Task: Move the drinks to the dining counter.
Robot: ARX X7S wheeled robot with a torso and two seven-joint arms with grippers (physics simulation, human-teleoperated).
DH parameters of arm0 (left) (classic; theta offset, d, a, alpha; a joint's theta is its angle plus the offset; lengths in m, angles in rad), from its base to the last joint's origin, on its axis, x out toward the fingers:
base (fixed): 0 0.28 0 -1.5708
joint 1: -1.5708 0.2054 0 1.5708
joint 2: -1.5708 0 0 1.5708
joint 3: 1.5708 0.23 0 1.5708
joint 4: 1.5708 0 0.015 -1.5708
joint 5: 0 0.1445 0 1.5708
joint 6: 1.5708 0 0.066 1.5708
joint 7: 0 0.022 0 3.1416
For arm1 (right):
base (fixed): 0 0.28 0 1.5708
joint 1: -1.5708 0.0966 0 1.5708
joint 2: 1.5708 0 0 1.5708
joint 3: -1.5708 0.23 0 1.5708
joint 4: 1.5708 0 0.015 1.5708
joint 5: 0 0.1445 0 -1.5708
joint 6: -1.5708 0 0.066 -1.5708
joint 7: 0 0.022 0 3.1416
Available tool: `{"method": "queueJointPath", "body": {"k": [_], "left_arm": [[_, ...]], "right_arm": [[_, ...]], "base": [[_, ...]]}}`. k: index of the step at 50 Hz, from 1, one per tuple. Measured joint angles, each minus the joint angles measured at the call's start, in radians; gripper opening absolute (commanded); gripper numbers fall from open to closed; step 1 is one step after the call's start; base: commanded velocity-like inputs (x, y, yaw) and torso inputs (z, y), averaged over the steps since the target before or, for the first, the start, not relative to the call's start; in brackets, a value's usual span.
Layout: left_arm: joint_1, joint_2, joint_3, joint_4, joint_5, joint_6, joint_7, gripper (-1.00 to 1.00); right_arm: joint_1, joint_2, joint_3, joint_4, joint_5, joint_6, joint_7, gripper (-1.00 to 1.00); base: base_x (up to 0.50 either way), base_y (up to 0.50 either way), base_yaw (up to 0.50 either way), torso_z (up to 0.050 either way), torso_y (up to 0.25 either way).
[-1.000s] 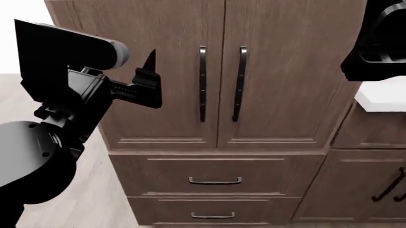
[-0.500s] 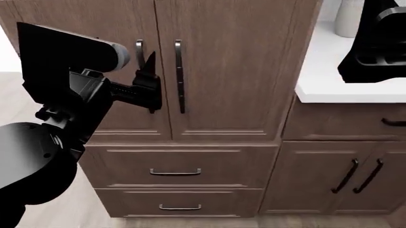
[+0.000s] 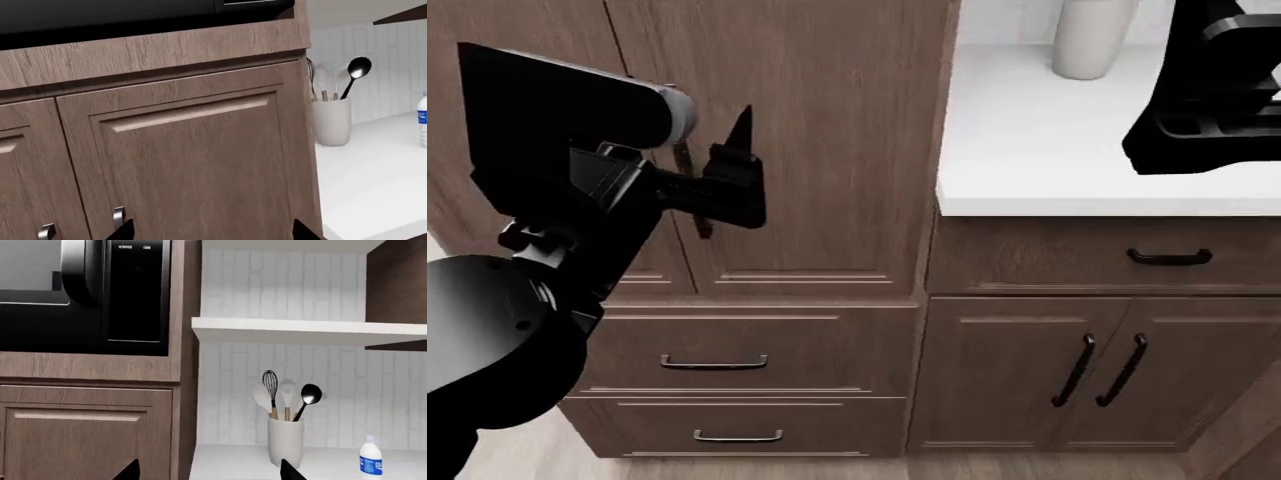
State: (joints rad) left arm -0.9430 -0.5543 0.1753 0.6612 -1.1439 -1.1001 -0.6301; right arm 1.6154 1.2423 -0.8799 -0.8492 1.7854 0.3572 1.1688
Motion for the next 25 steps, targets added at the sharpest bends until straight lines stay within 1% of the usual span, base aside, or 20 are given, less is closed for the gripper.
{"method": "queueJointPath", "body": {"k": [16,25], "left_arm": [[0.010,-0.007,0.003,-0.002,0.007,0.016,0.006,1.00],[0.014,-0.010,0.006,-0.004,0.010,0.024,0.009,1.00]], "right_arm": [[0.007,-0.017,-0.002,0.009,0.003,0.023,0.004,1.00],[0.005,-0.021,-0.002,0.011,0.003,0.028,0.005,1.00]], "base": [[0.08,-0.50,0.00,0.000,0.000],[0.17,-0.50,0.00,0.000,0.000]]}}
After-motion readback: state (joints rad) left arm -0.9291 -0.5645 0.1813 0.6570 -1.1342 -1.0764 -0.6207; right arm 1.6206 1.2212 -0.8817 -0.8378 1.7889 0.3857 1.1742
